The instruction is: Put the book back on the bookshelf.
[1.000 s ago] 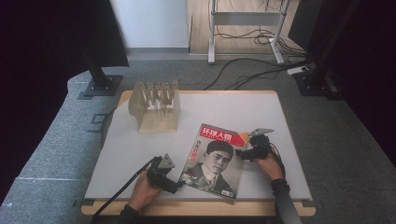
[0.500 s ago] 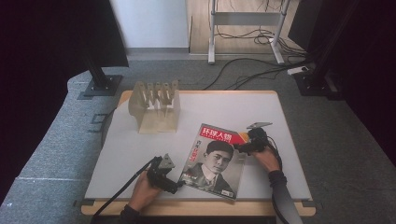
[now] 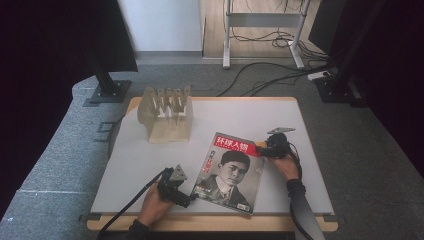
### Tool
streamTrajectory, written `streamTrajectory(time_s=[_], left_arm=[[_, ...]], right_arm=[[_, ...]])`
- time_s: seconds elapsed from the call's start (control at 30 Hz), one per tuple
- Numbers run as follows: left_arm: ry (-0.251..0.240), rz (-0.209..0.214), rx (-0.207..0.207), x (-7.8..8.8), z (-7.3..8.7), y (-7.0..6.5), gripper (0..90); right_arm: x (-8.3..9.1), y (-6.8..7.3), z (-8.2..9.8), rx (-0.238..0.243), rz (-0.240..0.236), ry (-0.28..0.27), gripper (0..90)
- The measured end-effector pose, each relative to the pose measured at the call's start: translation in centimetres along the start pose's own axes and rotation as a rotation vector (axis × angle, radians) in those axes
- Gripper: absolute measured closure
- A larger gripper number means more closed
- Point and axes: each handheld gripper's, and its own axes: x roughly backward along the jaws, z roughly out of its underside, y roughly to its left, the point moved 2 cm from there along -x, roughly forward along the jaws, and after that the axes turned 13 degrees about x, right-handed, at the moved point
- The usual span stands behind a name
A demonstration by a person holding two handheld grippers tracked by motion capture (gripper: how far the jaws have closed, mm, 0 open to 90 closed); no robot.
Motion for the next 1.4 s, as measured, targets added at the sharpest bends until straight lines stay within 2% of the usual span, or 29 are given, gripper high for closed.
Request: streamTrajectory(time_s=[0.03,0.07,0.1,0.13,0.17,0.23,0.3,0.5,0.73,0.93,0.97,1.4], left_arm=[[0.0,0.0,0.0,0.0,0.0,0.0,0.0],[0.0,0.0,0.0,0.0,0.0,0.0,0.0],[0.0,0.0,0.0,0.0,0.0,0.0,0.0],[0.0,0.0,-0.001,0.0,0.0,0.0,0.0],[0.0,0.0,0.0,0.0,0.0,0.0,0.0],[0.0,0.0,0.0,0.0,0.0,0.0,0.0],[0.0,0.0,0.0,0.0,0.0,0.0,0.0],[0.0,0.0,-0.001,0.0,0.0,0.0,0.0],[0.0,0.001,0.0,0.0,0.0,0.0,0.0],[0.002,0.001,-0.002,0.0,0.0,0.0,0.0],[0.002,0.001,-0.002,0.0,0.0,0.0,0.0],[0.01,0.011,-0.003,0.2,-0.1,0.1,0.8]], right_arm=[[0.4,-0.2,-0.1,-0.002,0.008,-0.024,60.6],[0.4,-0.2,-0.1,-0.002,0.008,-0.024,60.6],[0.6,-0.2,-0.1,-0.003,0.013,-0.032,65.2],[0.8,-0.2,-0.3,0.005,0.028,-0.027,74.0],[0.8,-0.2,-0.3,0.005,0.028,-0.027,74.0],[1.0,-0.1,-0.4,0.011,0.033,-0.026,80.7],[1.1,-0.1,-0.5,0.013,0.032,-0.021,83.3],[1.6,0.4,-1.3,0.02,0.03,0.001,85.0],[3.1,1.1,-2.9,0.055,-0.005,-0.013,85.0],[4.5,2.2,-4.5,0.1,-0.031,-0.029,85.4],[5.1,2.5,-5.1,0.121,-0.048,-0.047,85.5],[7.7,5.0,-8.7,0.223,-0.071,-0.086,85.8]])
